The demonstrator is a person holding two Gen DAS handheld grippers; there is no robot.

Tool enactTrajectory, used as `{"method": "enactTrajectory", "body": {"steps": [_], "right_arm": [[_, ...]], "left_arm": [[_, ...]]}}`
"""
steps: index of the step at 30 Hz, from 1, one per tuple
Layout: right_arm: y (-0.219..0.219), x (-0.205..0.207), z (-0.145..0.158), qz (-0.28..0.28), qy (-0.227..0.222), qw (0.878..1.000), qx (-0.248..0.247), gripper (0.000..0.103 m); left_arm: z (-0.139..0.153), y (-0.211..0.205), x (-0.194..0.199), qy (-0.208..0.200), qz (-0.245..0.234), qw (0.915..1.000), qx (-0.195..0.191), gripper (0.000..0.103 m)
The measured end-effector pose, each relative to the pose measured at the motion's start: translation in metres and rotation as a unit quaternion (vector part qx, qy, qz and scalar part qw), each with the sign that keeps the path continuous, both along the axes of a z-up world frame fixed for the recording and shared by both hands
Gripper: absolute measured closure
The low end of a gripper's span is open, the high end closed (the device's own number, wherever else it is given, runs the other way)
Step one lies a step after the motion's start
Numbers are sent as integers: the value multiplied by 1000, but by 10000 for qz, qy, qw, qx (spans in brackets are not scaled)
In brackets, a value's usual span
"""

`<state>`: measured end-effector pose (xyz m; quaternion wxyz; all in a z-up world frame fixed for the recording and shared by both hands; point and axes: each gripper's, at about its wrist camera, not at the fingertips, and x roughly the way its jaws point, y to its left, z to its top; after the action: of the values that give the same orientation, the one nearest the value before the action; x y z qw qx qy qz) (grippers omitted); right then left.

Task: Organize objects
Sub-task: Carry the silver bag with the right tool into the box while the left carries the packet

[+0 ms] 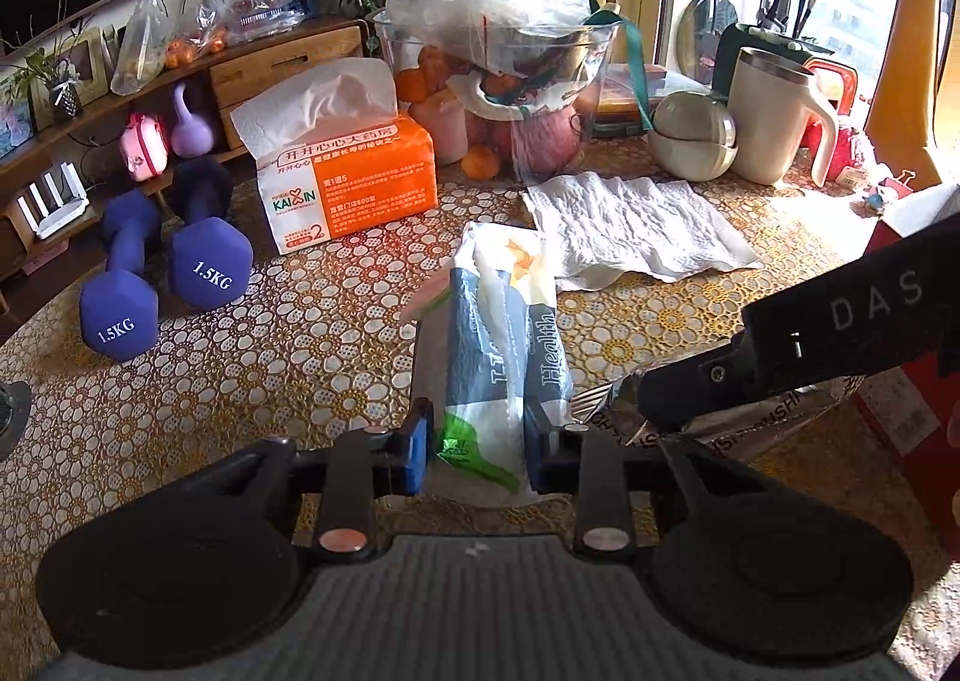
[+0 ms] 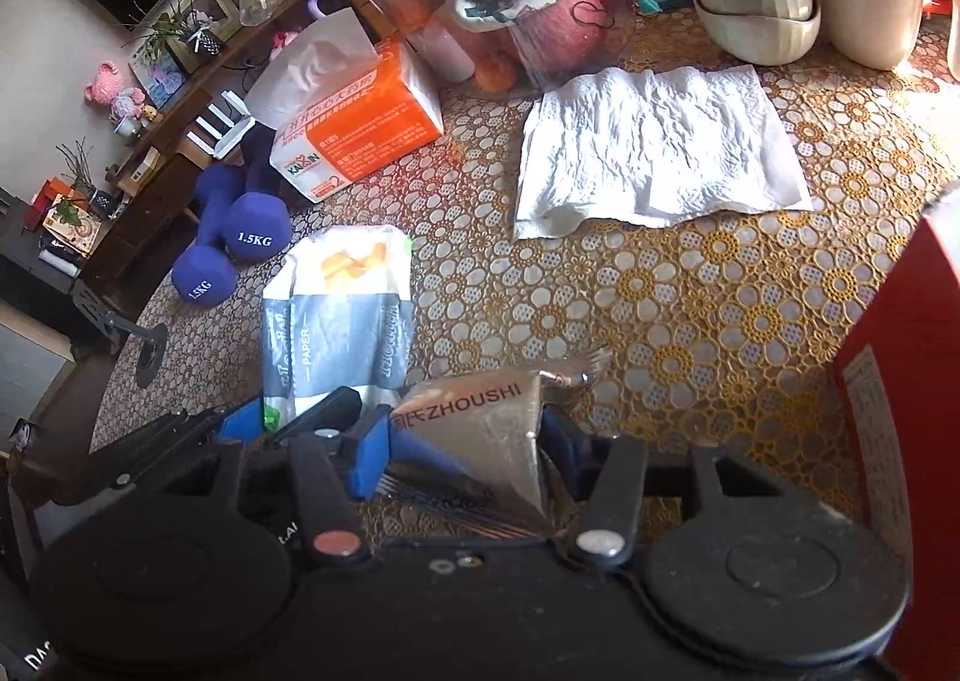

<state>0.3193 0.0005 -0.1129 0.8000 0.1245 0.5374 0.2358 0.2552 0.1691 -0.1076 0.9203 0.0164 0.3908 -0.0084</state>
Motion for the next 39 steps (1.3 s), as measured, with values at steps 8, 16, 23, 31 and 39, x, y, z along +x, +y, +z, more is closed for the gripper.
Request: {"method": "enactTrajectory", "body": {"steps": [8,16,23,31,39], "right_arm": [[-32,-39,35,92,-231,9996,126,52],[-69,-76,71,213,-762,9968,133,52],[-110,-101,95,158,-1146,9932,89,52],[-162,-118,111,-28,-1475,9891,8,52],[-224,-130,121,-367,-1830,9821,-240,52]], "left_arm": [[41,-24,-39,-51,-40,9999,-150,73],[85,-50,-76,-116,-155,9992,-352,73],[113,-89,-98,-98,-323,9993,-181,73],[132,-141,-114,35,-591,9982,-127,73],[137,-196,-112,227,-965,9949,-185,73]]}}
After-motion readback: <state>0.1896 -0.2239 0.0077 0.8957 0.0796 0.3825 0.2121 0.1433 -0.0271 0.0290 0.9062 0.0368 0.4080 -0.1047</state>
